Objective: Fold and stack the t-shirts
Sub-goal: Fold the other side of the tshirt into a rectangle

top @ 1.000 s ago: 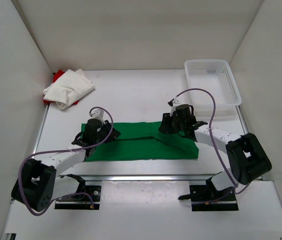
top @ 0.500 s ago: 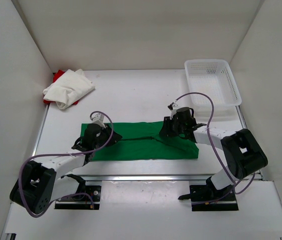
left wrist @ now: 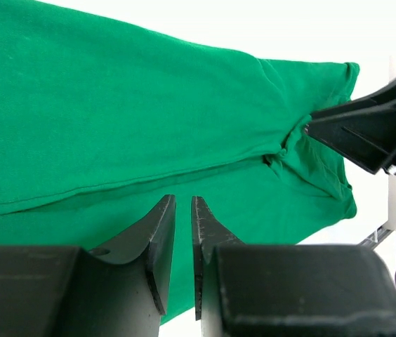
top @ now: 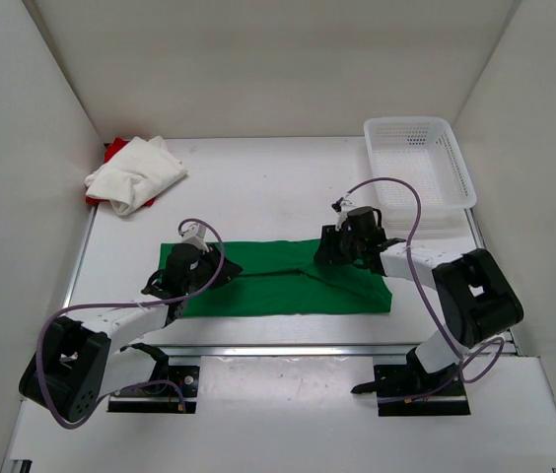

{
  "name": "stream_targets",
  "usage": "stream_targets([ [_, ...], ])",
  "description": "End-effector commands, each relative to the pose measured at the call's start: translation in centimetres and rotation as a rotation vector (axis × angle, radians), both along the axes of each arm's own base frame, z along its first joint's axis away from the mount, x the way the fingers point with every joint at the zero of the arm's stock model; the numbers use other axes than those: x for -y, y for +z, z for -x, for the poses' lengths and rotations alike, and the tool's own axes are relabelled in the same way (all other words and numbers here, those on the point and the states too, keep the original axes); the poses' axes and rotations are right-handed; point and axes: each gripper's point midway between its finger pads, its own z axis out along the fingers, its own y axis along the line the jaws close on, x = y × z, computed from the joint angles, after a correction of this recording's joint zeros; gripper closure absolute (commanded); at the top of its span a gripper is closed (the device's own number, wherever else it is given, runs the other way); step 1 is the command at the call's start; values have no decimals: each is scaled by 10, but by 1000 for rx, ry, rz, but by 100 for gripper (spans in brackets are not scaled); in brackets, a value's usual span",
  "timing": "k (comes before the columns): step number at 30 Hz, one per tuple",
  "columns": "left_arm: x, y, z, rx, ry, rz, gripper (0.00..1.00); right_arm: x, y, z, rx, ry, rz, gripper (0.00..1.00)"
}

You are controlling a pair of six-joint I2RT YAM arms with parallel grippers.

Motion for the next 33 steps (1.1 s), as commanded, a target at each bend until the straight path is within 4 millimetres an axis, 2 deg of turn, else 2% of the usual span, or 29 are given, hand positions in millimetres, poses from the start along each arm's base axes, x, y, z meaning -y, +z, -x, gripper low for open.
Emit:
stream_targets([
  [1, 6, 13, -3, 41, -29, 22, 74, -14, 4, -7, 12, 26, -32, 62],
  [3, 7, 14, -4, 43, -24, 26, 74, -16, 5, -5, 18, 35, -32, 65],
  [5, 6, 13, -3, 38, -26, 32, 74, -15, 2, -1, 4, 33, -24, 75],
  [8, 6, 13, -4, 41, -25, 32, 74, -15, 11, 6, 17, 32, -21, 98],
  [9, 7, 15, -5, 45, -24, 33, 74, -19, 9, 14, 15, 49, -12, 99],
  [10, 8, 15, -5, 45, -26, 34, 74, -17, 17, 14, 41, 35, -7, 100],
  [12, 8, 17, -5, 50, -25, 35, 74, -20, 26, 32, 28, 35, -33, 100],
  [13, 7, 18, -6, 52, -21, 38, 74, -18, 27, 34, 25, 20, -31, 100],
  [16, 6, 22, -10, 56, -12, 62, 74, -21, 21, 65, -18, 32, 18, 100],
  [18, 6, 25, -12, 60, -6, 63, 74, -16, 16, 74, -39, 7, 39, 100],
  [23, 13, 32, -14, 78, -23, 69, 73, -25, 11, 98, -92, 19, 10, 100],
  [24, 14, 30, -11, 69, -28, 75, 73, -26, 11, 99, -90, 18, 11, 99],
  [25, 15, 36, -14, 84, -31, 80, 74, -31, 11, 104, -101, 32, -8, 93],
  [27, 14, 34, -13, 74, -26, 84, 74, -42, 14, 111, -135, 64, -64, 81],
  [29, 14, 41, -16, 88, -27, 88, 73, -52, 27, 114, -130, 101, -117, 73],
  [31, 11, 46, -21, 109, -16, 78, 73, -55, 38, 113, -94, 115, -119, 71],
  [33, 11, 49, -24, 115, -10, 77, 74, -49, 52, 100, -50, 83, -131, 71],
])
